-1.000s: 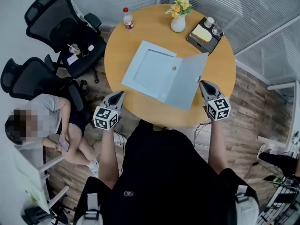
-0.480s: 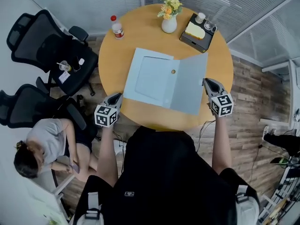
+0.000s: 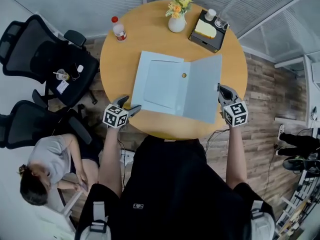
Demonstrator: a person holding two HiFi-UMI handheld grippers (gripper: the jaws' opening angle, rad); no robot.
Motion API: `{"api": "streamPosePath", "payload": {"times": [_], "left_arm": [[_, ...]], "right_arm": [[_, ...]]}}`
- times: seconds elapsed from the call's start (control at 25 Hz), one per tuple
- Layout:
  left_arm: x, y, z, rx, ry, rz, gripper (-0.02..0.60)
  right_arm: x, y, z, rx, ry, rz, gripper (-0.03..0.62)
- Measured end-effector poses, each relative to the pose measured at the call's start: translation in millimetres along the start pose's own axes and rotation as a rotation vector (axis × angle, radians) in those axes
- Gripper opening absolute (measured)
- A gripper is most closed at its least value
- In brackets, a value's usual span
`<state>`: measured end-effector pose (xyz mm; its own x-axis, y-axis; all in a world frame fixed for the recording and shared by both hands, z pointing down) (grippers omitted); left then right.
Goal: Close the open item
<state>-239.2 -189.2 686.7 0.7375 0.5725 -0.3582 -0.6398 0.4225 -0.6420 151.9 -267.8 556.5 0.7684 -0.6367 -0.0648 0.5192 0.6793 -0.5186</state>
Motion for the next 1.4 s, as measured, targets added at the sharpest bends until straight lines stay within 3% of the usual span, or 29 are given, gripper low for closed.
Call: {"api": "streamPosePath", "payload": {"times": [0.12,0.44,1.4], "left_arm": [[6.7,-5.9,7.5,-0.040,-0.014,0.040,0.359],[13.5,-15.4,26.9,-0.156,-0.080,0.056,0.371],[68.9,-43.1,32.4,-0.188,-0.122,0.178,0.371]], "right_arm": [[-2.5,-1.2,-0.1,-0.003,0.007,-0.007,0.008],[-19.8,-19.0,-16.2,0.014,0.039,-0.064,0.008],[-45.8,-60.6,-91.8,0.138,0.128,-0.165,0.008]]}}
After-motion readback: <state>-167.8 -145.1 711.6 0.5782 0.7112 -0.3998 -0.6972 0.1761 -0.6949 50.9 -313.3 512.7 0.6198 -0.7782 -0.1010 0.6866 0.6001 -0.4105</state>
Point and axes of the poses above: the fingertips, and each gripper's own axes: y backward along the fingers, x to its right, z out of its underside, the point moved 2 cm from there along y, backward along the fingers, and after that the axes turned 2 degrees about x, right-handed, at the moved point
